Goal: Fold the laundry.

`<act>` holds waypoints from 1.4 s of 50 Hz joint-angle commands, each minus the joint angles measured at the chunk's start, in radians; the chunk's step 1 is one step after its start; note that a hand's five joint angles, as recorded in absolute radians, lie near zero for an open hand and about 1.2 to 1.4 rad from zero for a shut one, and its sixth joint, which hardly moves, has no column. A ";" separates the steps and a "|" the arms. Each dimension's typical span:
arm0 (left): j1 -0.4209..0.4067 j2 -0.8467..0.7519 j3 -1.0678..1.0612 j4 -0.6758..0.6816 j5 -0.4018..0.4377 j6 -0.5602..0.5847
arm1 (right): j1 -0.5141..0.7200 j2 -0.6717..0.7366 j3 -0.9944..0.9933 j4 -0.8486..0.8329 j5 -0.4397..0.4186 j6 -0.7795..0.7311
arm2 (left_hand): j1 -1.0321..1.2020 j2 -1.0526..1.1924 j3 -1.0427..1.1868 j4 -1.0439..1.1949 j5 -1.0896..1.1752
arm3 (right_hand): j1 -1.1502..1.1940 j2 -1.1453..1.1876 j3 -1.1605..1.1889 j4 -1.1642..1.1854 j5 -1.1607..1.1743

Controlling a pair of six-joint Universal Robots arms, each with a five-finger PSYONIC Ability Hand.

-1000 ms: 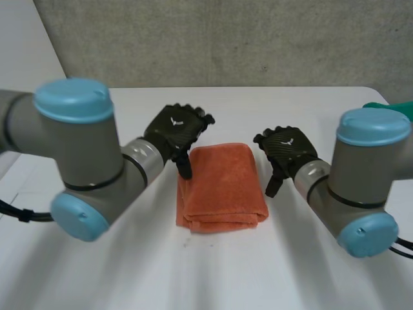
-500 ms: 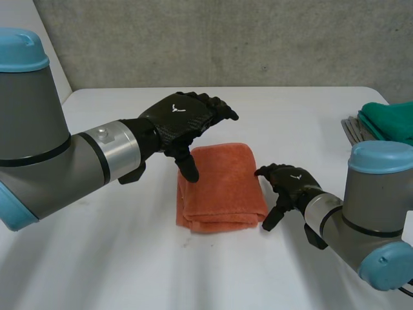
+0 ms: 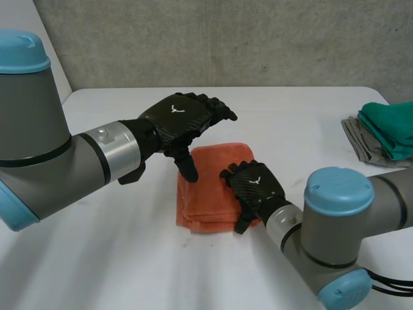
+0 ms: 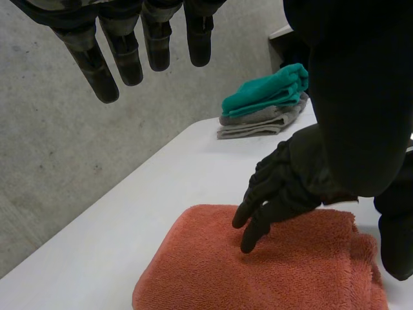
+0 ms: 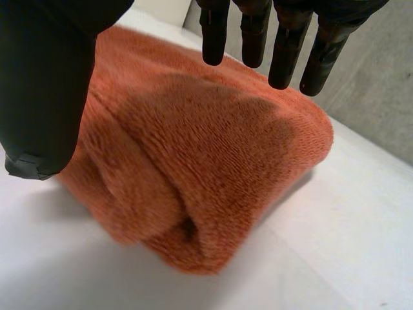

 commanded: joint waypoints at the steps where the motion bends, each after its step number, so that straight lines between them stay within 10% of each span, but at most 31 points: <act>1: 0.000 0.000 -0.001 0.000 0.000 0.000 | 0.016 0.063 -0.015 -0.089 0.075 -0.168 | 0.017 0.025 0.019 0.023 0.008 | 0.135 0.095 0.090 0.117 0.085; 58: 0.018 -0.003 0.000 0.003 0.002 0.000 | 0.045 0.164 -0.149 -0.102 0.074 -0.210 | 0.017 0.025 0.019 0.023 0.008 | 0.346 0.306 0.302 0.329 0.296; 70: 0.018 -0.003 -0.001 0.003 0.002 0.000 | 0.045 0.209 -0.211 -0.091 0.063 -0.210 | 0.017 0.025 0.019 0.023 0.008 | 0.836 0.796 0.792 0.818 0.786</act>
